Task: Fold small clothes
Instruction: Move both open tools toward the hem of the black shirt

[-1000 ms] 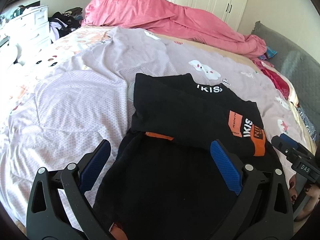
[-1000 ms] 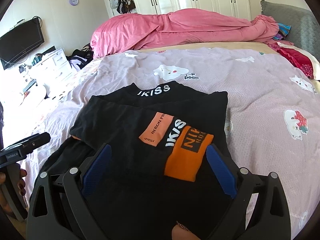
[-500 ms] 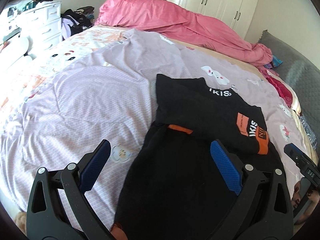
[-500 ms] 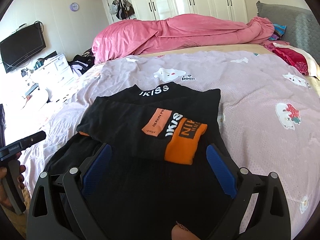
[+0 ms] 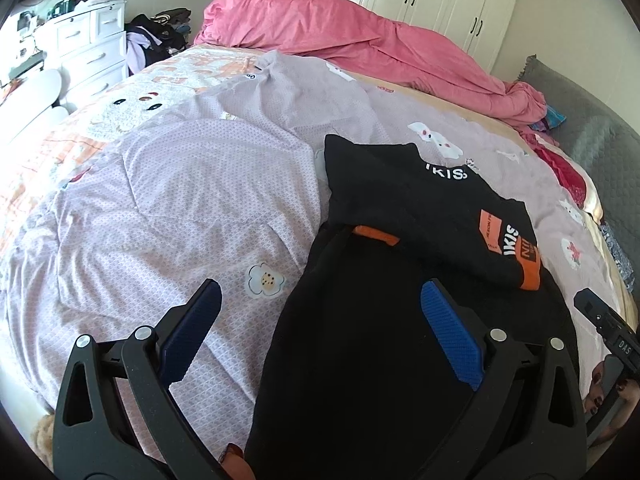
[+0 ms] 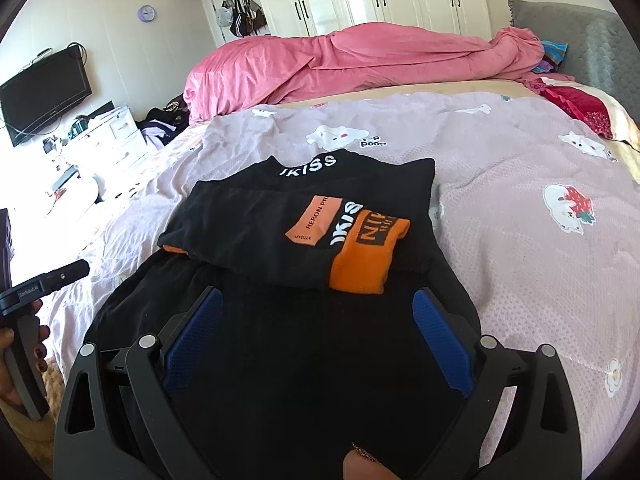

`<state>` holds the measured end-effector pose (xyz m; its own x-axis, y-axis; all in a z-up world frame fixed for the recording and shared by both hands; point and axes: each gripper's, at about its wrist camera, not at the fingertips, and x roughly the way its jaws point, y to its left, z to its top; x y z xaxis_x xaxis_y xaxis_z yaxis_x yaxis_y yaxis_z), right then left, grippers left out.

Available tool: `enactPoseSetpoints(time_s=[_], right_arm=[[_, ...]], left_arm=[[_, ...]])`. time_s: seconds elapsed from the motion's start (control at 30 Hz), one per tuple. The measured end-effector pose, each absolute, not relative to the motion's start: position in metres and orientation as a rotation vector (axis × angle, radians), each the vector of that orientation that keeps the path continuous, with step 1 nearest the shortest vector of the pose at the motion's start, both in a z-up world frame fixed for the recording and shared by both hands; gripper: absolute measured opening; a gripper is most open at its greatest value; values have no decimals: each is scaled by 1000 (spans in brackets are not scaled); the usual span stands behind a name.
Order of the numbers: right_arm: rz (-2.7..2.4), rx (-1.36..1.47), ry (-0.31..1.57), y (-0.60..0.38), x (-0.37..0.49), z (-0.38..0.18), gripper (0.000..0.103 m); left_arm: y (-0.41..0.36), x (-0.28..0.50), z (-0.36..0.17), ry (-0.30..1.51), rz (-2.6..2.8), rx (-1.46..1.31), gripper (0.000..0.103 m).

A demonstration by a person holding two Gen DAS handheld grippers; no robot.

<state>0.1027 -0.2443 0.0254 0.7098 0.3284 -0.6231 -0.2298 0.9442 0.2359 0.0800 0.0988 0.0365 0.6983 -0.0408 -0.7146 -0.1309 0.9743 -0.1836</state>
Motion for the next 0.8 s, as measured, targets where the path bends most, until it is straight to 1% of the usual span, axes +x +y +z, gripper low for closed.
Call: enactPoseSetpoints(time_s=[0.4,0.8], right_arm=[[308,171,749,-252,77,18,95],[267,174,788,-263,57,9,95]], left_arm=[[113,64,27,822,42,-257,94],[112,52,19,849,48,-223,94]])
